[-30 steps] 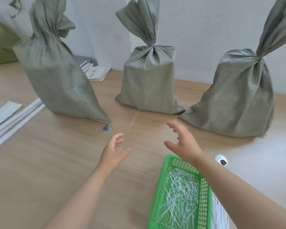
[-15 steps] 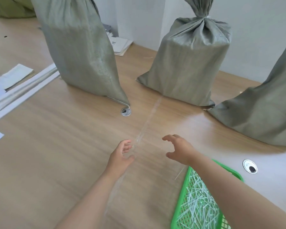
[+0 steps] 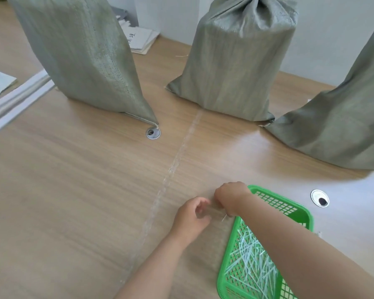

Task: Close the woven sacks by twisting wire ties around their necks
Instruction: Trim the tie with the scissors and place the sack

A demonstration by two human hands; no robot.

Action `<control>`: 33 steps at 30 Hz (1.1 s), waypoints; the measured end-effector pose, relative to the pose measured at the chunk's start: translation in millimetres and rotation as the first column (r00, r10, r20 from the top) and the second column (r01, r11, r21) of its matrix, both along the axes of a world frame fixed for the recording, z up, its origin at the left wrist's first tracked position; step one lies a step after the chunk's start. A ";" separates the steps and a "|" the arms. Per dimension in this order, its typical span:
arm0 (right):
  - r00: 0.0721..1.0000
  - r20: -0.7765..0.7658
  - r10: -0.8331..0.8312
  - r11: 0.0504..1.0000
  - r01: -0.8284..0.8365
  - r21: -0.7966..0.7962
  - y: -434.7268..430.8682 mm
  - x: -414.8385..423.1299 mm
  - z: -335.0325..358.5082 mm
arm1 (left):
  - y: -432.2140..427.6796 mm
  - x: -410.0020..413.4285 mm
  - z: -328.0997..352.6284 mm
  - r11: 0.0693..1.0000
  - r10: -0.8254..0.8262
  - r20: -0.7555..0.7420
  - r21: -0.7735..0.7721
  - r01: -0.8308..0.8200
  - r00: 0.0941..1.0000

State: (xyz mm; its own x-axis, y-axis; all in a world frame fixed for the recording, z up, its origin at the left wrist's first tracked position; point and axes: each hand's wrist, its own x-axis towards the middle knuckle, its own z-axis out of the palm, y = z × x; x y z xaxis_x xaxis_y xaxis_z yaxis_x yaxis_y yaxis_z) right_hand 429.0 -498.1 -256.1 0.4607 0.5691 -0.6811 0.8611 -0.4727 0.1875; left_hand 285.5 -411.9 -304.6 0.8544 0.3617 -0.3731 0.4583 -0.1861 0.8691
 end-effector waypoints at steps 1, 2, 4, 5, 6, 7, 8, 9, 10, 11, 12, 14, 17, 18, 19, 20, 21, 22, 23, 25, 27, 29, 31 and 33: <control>1.000 0.015 0.014 1.000 -0.014 0.005 0.7 -0.5 -2.2 | 1.1 -1.8 -1.0 1.000 0.000 0.003 0.001 0.000 1.000; 0.999 0.024 0.026 1.000 -0.026 0.012 1.4 -1.1 -3.7 | 3.0 -3.7 -2.1 1.000 0.001 0.002 0.004 -0.001 1.000; 0.998 0.036 0.054 0.998 -0.055 0.035 2.3 -1.0 -4.6 | 8.7 -7.3 -5.6 1.000 0.021 -0.003 0.006 -0.021 1.000; 0.997 0.044 0.066 0.996 -0.068 0.054 2.8 -0.8 -4.6 | 11.7 -8.8 -7.1 0.999 0.038 -0.006 0.004 -0.038 0.999; 0.996 0.051 0.075 0.994 -0.078 0.073 3.5 -0.4 -3.6 | 14.2 -9.8 -8.0 0.998 0.058 -0.010 0.000 -0.058 0.998; 0.995 0.058 0.083 0.992 -0.087 0.088 4.0 -0.4 -3.5 | 15.9 -10.7 -7.4 0.997 0.079 -0.010 -0.008 -0.079 0.997; 0.994 0.063 0.089 0.991 -0.095 0.097 4.9 -0.7 -3.1 | 17.2 -11.3 -6.9 0.995 0.098 -0.011 -0.012 -0.098 0.995; 0.994 0.062 0.091 0.990 -0.097 0.100 5.8 -1.0 -3.2 | 18.5 -11.8 -5.9 0.993 0.113 -0.007 -0.017 -0.113 0.994; 0.995 0.057 0.087 0.991 -0.092 0.099 6.2 -1.6 -2.6 | 19.5 -12.2 -5.4 0.992 0.124 -0.006 -0.022 -0.124 0.992; 0.996 0.049 0.078 0.992 -0.082 0.098 6.7 -2.1 -2.5 | 20.6 -12.9 -5.1 0.991 0.132 -0.004 -0.029 -0.133 0.991; 0.997 0.041 0.068 0.993 -0.071 0.098 7.1 -2.7 -2.0 | 21.9 -13.7 -5.3 0.989 0.140 -0.003 -0.034 -0.140 0.990; 0.999 0.023 0.049 0.994 -0.051 0.096 7.8 -3.8 -3.1 | 24.4 -16.0 -6.3 0.987 0.152 -0.008 -0.050 -0.153 0.988; 1.000 -0.007 0.010 0.989 -0.008 0.146 9.0 -6.0 -6.0 | 27.7 -19.8 -6.5 0.983 0.170 -0.017 -0.066 -0.171 0.985; 1.000 -0.026 -0.015 0.982 0.020 0.186 10.1 -6.4 -6.1 | 28.8 -20.7 -5.6 0.981 0.179 -0.018 -0.073 -0.179 0.984; 0.997 -0.053 -0.050 0.969 0.061 0.239 11.4 -6.5 -6.3 | 30.3 -21.4 -4.1 0.979 0.189 -0.018 -0.080 -0.190 0.982; 0.992 -0.086 -0.097 0.944 0.119 0.307 12.9 -6.9 -5.4 | 32.3 -22.0 -2.3 0.976 0.200 -0.020 -0.087 -0.201 0.980; 0.979 -0.128 -0.160 0.903 0.198 0.381 14.6 -7.4 -5.1 | 34.6 -22.3 -0.5 0.972 0.212 -0.020 -0.096 -0.213 0.977; 0.957 -0.182 -0.226 0.844 0.286 0.453 16.1 -9.0 -3.0 | 37.1 -23.1 1.9 0.968 0.227 -0.019 -0.105 -0.228 0.974; 0.927 -0.246 -0.285 0.769 0.374 0.519 17.1 -10.8 -1.0 | 39.7 -23.8 4.4 0.963 0.243 -0.015 -0.115 -0.243 0.970; 0.859 -0.378 -0.346 0.591 0.512 0.623 16.6 -15.5 7.5 | 44.0 -26.0 11.9 0.955 0.266 -0.005 -0.132 -0.265 0.964; 0.798 -0.480 -0.365 0.420 0.601 0.680 11.9 -21.4 20.8 | 46.1 -27.9 20.6 0.952 0.276 0.007 -0.140 -0.272 0.961; 0.721 -0.573 -0.390 0.239 0.680 0.693 2.3 -28.0 33.1 | 45.4 -29.4 29.0 0.954 0.272 0.028 -0.141 -0.266 0.962; 0.625 -0.659 -0.419 0.079 0.748 0.659 -12.8 -35.7 42.3 | 41.9 -31.9 38.1 0.955 0.270 0.050 -0.144 -0.261 0.962; 0.561 -0.693 -0.453 -0.007 0.775 0.631 -32.8 -43.6 47.1 | 37.1 -35.7 47.8 0.957 0.263 0.068 -0.146 -0.251 0.962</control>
State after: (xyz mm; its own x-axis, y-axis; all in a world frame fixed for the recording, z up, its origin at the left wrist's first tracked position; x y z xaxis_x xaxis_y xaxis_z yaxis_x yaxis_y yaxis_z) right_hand 385.4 -530.8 -209.0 0.8975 0.3947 -0.1967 0.0618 -0.5541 -0.8302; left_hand 249.7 -374.8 -256.8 0.7703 0.5244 -0.3628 0.3976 0.0497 0.9162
